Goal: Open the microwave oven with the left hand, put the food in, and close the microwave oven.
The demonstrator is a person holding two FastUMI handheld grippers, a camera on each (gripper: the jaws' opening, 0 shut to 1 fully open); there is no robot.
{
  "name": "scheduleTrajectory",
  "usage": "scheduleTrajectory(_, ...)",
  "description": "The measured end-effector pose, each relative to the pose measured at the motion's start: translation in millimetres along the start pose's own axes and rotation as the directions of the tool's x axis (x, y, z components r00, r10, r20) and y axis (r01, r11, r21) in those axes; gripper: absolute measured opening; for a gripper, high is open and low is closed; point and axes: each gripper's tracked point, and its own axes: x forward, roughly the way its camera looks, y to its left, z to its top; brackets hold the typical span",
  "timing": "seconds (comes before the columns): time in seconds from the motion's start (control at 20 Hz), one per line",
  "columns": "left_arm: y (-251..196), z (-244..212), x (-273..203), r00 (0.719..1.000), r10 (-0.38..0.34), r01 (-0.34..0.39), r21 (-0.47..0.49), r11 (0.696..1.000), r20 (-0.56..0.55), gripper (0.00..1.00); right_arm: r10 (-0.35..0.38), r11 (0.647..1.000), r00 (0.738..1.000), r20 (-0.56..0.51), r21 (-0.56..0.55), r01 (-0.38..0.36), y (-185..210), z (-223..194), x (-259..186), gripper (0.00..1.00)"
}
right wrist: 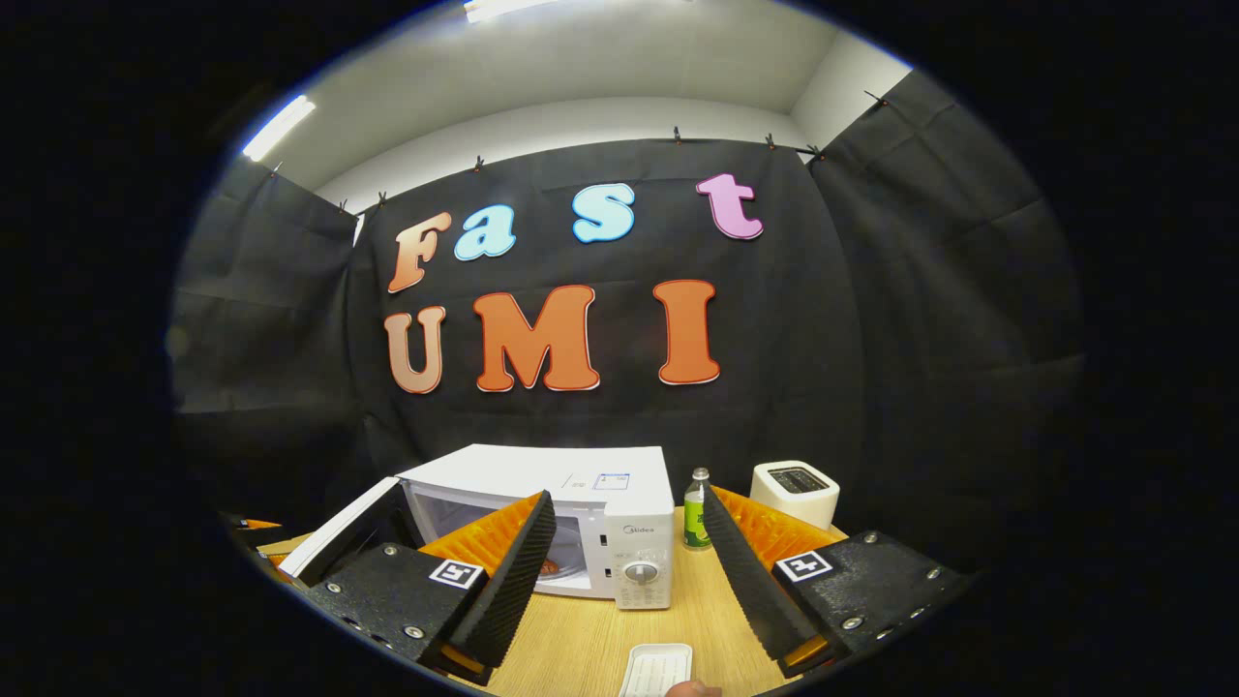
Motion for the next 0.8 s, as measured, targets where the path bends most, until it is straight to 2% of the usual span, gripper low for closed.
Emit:
scheduleTrajectory(0.05, -3, -2, 4, 1.000, -0.001, 0.001, 0.002, 1.000, -0.005, 0.97, -0.006, 1.000, 1.000, 0.003, 0.001, 0.006, -6, 2, -3, 0.94)
scheduleTrajectory(0.1, -16, -6, 8, 0.999, -0.037, 0.037, -0.009, 0.999, -0.015, 0.96, -0.011, 1.000, 1.000, 0.006, 0.004, 0.011, -12, 2, -7, 0.94)
scheduleTrajectory(0.25, -57, -9, 14, 0.990, -0.142, 0.141, -0.038, 0.989, -0.023, 0.35, -0.036, 0.999, 0.999, 0.018, 0.016, 0.036, -29, 6, -13, 0.94)
scheduleTrajectory(0.35, -53, -3, 18, 0.995, -0.099, 0.099, -0.019, 0.995, -0.019, 0.24, -0.047, 0.999, 0.999, 0.022, 0.024, 0.047, -37, 6, -18, 0.94)
scheduleTrajectory(0.4, -57, -5, 25, 0.994, -0.105, 0.104, -0.038, 0.994, -0.022, 0.02, -0.050, 0.998, 0.999, 0.019, 0.030, 0.050, -40, 4, -19, 0.94)
scheduleTrajectory(0.5, -83, -5, 34, 0.990, -0.138, 0.135, -0.081, 0.988, -0.037, 0.05, -0.055, 0.998, 0.998, 0.018, 0.036, 0.054, -46, 3, -23, 0.94)
scheduleTrajectory(0.55, -89, -2, 38, 0.985, -0.169, 0.166, -0.101, 0.981, -0.027, 0.00, -0.059, 0.998, 0.998, 0.018, 0.035, 0.058, -49, 3, -25, 0.94)
scheduleTrajectory(0.6, -99, 1, 42, 0.981, -0.195, 0.191, -0.116, 0.975, -0.019, 0.05, -0.064, 0.997, 0.998, 0.016, 0.033, 0.063, -52, 2, -24, 0.94)
scheduleTrajectory(0.8, -124, 3, 58, 0.973, -0.228, 0.225, -0.083, 0.971, -0.033, 0.05, -0.083, 0.996, 0.997, 0.010, 0.035, 0.082, -63, 0, -25, 0.94)
